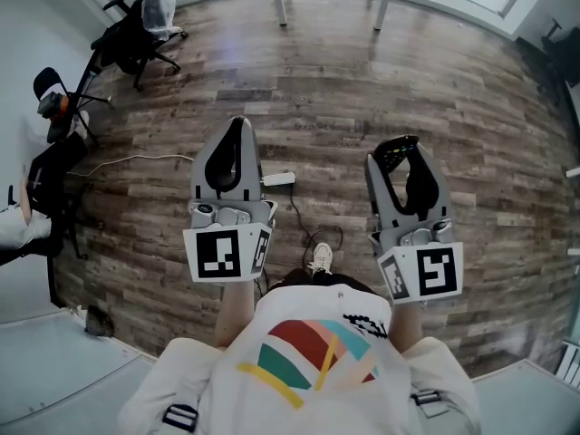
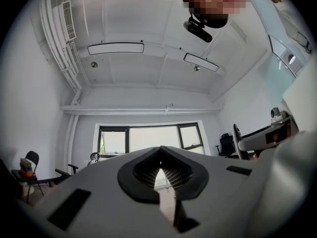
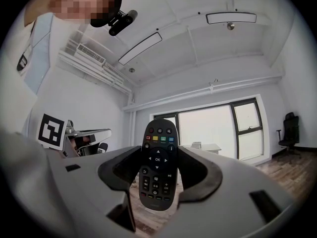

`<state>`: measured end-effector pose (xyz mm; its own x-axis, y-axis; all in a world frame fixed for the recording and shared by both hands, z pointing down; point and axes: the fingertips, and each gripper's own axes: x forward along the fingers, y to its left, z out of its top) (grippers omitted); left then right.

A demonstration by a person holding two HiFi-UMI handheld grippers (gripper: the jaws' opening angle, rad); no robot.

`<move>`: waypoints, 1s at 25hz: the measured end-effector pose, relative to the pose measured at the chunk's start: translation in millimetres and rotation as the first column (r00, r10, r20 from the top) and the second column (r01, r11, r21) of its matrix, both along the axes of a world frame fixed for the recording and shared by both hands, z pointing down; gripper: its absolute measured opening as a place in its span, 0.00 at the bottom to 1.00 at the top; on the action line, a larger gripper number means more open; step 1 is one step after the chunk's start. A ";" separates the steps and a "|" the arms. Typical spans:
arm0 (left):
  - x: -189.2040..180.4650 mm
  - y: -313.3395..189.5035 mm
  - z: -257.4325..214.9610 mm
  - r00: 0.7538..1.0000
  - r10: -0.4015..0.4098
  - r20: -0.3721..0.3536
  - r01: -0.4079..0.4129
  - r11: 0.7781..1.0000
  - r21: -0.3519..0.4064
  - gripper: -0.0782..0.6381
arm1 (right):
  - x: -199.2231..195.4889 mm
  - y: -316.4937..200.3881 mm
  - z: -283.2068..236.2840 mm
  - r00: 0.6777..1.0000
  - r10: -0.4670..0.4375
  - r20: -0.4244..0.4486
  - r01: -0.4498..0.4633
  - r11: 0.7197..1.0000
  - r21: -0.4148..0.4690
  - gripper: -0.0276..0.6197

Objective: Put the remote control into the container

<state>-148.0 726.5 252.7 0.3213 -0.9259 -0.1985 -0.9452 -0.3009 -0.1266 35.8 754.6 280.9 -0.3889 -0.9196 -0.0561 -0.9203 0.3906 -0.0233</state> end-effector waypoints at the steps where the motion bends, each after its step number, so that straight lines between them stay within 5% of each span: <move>1: 3.6 -5.3 0.4 1.000 -0.001 0.003 0.001 1.000 0.000 0.12 | 3.9 -6.1 1.0 1.000 0.000 0.002 0.000 1.000 -0.002 0.41; 14: 31.8 -73.8 -7.4 1.000 0.004 0.017 -0.005 1.000 0.029 0.12 | 32.5 -71.7 5.0 1.000 0.003 0.020 -0.003 1.000 -0.013 0.41; 25: 41.7 -204.5 4.8 1.000 0.017 0.012 -0.017 1.000 0.001 0.12 | 46.3 -194.0 4.5 1.000 0.029 0.003 -0.029 1.000 -0.007 0.41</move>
